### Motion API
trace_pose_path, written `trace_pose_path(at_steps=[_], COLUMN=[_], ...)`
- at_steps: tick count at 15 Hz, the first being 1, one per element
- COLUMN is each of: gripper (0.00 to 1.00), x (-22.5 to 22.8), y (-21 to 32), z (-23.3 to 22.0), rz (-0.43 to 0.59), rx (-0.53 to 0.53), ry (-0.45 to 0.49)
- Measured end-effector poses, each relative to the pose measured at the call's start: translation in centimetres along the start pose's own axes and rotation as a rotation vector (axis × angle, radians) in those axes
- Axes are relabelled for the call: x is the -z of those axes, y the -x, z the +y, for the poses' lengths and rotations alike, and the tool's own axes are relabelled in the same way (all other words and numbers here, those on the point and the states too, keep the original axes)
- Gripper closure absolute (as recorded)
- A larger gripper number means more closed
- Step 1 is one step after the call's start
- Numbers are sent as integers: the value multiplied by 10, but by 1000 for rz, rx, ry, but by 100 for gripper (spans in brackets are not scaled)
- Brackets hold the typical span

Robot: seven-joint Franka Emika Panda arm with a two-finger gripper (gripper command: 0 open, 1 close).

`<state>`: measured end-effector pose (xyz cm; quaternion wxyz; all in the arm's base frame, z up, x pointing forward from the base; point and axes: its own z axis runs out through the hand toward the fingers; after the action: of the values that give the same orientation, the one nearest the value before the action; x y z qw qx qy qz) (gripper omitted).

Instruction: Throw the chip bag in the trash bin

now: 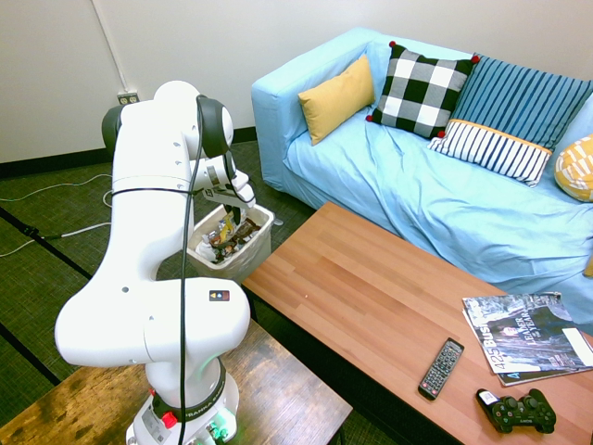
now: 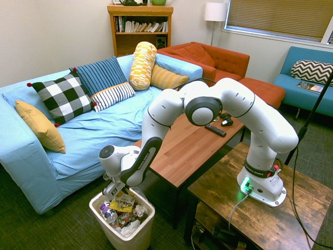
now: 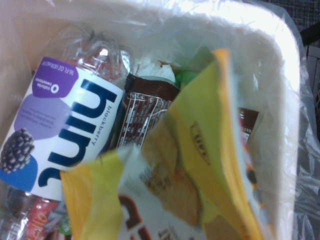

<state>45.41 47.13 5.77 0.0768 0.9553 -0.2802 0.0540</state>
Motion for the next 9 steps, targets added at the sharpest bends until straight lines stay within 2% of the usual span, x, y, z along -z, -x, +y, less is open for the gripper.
trace_pose_path(at_steps=[5, 9], gripper=[0, 0], x=[1, 24], y=[-3, -1], z=[1, 3], rz=[11, 46], rx=[-16, -42], ry=[2, -12])
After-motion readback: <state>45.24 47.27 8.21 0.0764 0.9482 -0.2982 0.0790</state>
